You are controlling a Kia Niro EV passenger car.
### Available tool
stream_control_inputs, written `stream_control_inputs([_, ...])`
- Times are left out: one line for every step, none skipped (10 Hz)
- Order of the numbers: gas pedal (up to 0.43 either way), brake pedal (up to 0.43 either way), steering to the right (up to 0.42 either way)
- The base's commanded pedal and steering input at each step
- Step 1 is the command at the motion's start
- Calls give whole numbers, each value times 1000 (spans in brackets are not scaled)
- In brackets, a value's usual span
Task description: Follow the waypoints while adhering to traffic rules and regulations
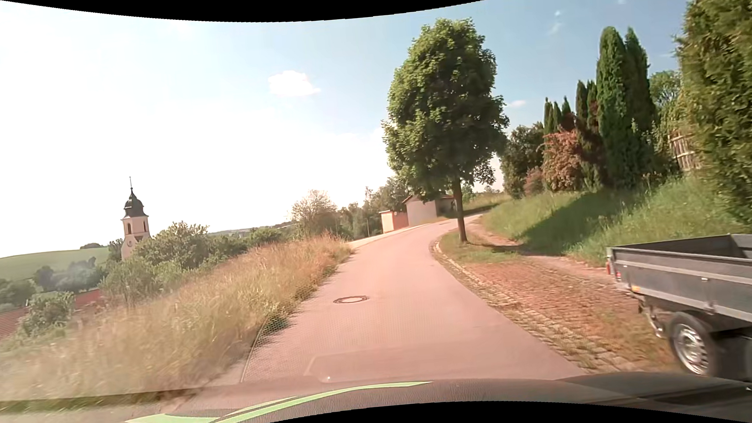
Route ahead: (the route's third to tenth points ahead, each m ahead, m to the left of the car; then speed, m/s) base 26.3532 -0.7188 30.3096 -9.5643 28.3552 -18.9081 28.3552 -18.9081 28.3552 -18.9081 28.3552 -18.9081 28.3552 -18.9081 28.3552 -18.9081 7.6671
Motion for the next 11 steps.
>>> stream_control_inputs([0,0,15])
stream_control_inputs([0,0,15])
stream_control_inputs([0,0,13])
stream_control_inputs([0,0,13])
stream_control_inputs([0,0,13])
stream_control_inputs([0,0,13])
stream_control_inputs([0,0,14])
stream_control_inputs([0,0,15])
stream_control_inputs([0,0,16])
stream_control_inputs([0,0,18])
stream_control_inputs([0,0,20])
